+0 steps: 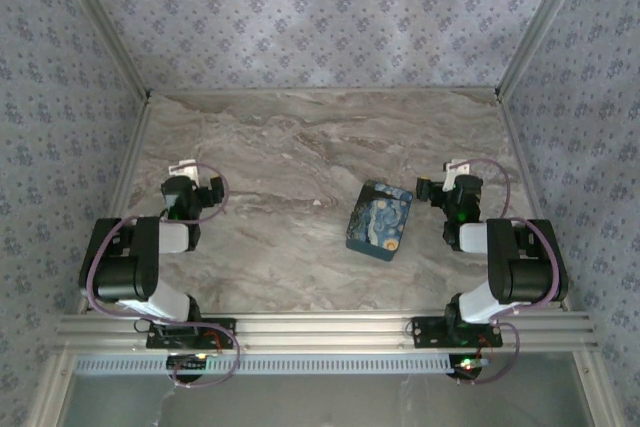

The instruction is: Unlock the padlock with the key

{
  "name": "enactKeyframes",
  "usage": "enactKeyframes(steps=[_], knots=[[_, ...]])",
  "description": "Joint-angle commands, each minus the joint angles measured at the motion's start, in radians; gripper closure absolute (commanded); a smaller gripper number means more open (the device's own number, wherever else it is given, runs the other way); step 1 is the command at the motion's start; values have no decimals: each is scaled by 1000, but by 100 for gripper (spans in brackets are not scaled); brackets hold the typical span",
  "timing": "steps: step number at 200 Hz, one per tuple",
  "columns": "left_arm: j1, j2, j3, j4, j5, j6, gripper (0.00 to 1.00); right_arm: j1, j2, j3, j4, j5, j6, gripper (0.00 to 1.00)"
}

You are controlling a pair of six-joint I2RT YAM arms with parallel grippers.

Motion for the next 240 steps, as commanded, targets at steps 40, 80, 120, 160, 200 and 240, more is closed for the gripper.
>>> enactKeyframes(steps=[40,80,120,160,200,240], knots=[[-8,8,26,41,-13,15,0,-6,15,27,26,-10,-14,0],[-7,8,26,42,-14,16,0,-6,16,27,28,-10,-14,0],[-7,-55,71,-80,-59,-5,0,-9,-87,99,-175,65,18,0],[-6,-207,165,-341,-114,-56,0,-14,-245,172,-398,76,85,0],[36,-302,323,-642,93,-373,0,-66,-409,287,-839,42,527,0],[-15,-320,416,-861,341,-514,11,-150,-477,307,-998,-329,565,13]])
